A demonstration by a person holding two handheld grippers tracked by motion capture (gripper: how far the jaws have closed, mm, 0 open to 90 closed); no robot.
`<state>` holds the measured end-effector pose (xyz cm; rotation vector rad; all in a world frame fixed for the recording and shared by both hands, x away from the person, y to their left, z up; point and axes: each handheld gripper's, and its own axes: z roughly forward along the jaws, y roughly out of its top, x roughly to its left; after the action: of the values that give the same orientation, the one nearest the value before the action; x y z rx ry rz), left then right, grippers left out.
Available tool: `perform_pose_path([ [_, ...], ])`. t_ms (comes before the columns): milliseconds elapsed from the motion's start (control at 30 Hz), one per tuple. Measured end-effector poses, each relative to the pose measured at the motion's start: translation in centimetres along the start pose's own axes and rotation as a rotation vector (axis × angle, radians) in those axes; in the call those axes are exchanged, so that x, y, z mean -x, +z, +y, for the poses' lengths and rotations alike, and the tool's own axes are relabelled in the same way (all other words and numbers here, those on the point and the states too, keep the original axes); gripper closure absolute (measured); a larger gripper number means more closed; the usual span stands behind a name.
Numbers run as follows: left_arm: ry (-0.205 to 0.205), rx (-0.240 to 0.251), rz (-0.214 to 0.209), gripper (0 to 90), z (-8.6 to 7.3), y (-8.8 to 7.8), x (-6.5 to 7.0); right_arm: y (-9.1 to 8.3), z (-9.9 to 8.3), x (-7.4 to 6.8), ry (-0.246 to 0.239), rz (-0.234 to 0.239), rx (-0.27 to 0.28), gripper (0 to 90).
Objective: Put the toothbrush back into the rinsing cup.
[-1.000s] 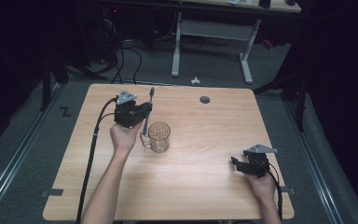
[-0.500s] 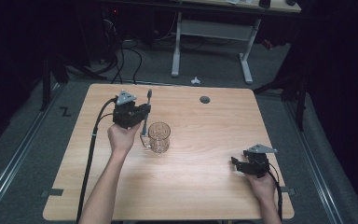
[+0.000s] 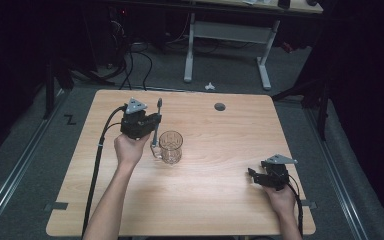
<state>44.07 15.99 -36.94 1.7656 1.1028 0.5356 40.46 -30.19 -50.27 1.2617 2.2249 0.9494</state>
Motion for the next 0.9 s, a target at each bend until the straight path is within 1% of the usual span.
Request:
perform_pose_path([
  [200,0.002,-0.009,-0.003,80.4,-0.1,-0.2,0.0,0.0,0.0,0.0,0.000,0.000,0.000,34.6],
  [533,-0.026,-0.007,-0.008,80.4,-0.7,-0.7,-0.5,0.0,0.0,0.0,-0.001,-0.001,0.000,34.5],
  [800,-0.023,-0.011,-0.008,80.4,-1.0,-1.1,-0.5,0.0,0.0,0.0,-0.001,-0.001,0.000,34.5],
  [900,-0.022,-0.021,-0.007,80.4,-1.1,-1.1,-0.6,0.0,0.0,0.0,-0.002,-0.001,0.000,34.5],
])
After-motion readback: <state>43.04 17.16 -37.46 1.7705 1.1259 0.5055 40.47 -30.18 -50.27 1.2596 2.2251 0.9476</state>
